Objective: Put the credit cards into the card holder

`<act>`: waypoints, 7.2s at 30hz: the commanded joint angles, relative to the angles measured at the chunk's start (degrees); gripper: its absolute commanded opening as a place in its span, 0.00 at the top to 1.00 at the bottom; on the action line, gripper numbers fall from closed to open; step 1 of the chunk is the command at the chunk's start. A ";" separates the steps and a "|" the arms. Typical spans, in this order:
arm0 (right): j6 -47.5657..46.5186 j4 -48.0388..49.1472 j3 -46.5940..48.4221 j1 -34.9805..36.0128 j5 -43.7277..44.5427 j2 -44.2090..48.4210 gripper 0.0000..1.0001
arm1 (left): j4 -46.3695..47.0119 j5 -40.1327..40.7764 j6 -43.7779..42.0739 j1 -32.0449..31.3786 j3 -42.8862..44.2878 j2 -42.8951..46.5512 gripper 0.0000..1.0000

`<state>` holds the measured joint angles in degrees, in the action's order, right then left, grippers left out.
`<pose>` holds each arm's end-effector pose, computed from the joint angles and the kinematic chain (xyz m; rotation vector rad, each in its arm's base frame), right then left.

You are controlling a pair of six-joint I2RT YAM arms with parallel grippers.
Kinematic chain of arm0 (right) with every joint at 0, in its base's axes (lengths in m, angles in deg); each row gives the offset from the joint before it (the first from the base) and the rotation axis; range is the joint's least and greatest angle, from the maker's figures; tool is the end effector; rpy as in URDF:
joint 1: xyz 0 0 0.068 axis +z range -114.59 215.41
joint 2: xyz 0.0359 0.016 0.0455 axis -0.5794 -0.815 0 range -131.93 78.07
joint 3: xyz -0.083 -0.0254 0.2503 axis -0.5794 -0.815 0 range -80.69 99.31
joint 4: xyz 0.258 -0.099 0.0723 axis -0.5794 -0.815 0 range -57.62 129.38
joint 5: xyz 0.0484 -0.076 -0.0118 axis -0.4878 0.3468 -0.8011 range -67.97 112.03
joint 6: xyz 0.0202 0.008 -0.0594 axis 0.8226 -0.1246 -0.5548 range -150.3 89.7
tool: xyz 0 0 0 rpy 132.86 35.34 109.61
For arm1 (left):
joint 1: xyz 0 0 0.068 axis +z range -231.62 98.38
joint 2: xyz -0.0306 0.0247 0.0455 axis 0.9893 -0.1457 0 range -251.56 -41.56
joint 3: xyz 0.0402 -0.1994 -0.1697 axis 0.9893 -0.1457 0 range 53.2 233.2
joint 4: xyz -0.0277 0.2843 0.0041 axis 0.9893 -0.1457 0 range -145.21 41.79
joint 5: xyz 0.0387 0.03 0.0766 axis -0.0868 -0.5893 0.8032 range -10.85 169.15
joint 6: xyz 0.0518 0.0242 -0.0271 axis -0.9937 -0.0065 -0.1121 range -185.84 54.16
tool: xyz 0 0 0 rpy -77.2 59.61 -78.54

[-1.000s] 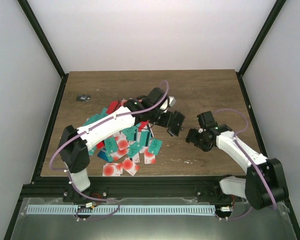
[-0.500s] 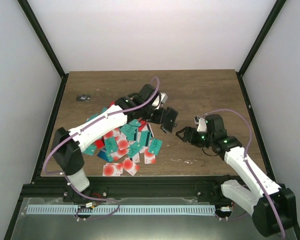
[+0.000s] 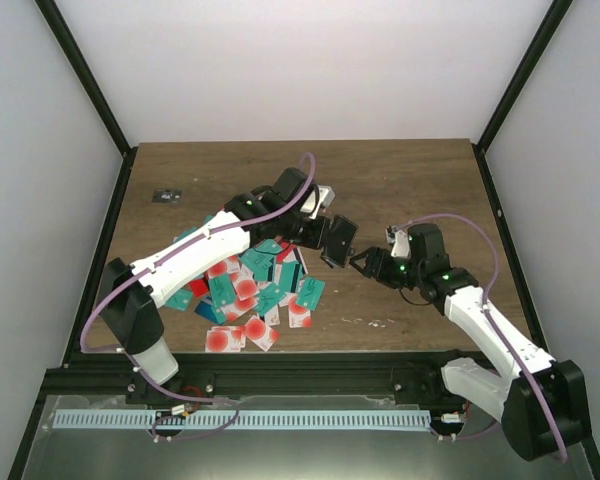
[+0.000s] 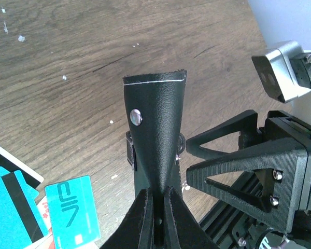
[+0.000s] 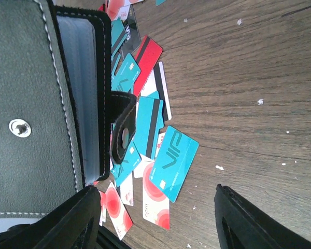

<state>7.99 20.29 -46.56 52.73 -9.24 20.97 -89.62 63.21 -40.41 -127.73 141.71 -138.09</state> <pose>0.2210 0.0953 0.2005 0.1443 2.4339 1.1006 0.2704 -0.3004 0.2975 0.5976 2.5271 -0.8547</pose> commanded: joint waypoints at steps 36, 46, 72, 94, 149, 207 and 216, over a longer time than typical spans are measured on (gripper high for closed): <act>-0.62 1.32 1.84 -0.46 -0.55 -6.22 0.99 | 8.95 -8.30 0.91 0.06 -7.30 1.07 0.96; 5.42 -5.69 -6.42 -0.47 4.57 -0.83 0.99 | 16.55 -14.09 0.98 0.06 -8.46 -11.33 0.96; -5.77 -14.42 6.70 -1.07 9.02 -6.78 0.99 | 11.08 -5.42 -10.93 -1.15 -2.68 -16.07 0.27; -2.77 -18.89 -0.26 -1.09 11.60 -8.13 0.99 | 11.58 -5.11 -10.98 2.35 2.43 -23.17 0.30; 8.00 -9.22 -8.09 -1.08 12.82 -8.45 0.71 | 14.73 -18.34 -10.49 2.24 -3.44 -21.93 0.48; -0.46 2.05 -3.50 -9.12 -10.74 -8.80 0.65 | 12.56 -14.14 -10.43 6.76 -8.49 -17.10 0.51; -0.32 1.15 -0.24 -3.97 -8.42 -11.09 0.66 | 8.38 -8.36 -11.32 5.83 -7.92 -15.20 0.55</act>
<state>7.37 21.54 -50.38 46.11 -18.18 9.51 -78.38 50.75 -50.26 -121.35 133.39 -155.05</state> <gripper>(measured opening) 0.341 0.455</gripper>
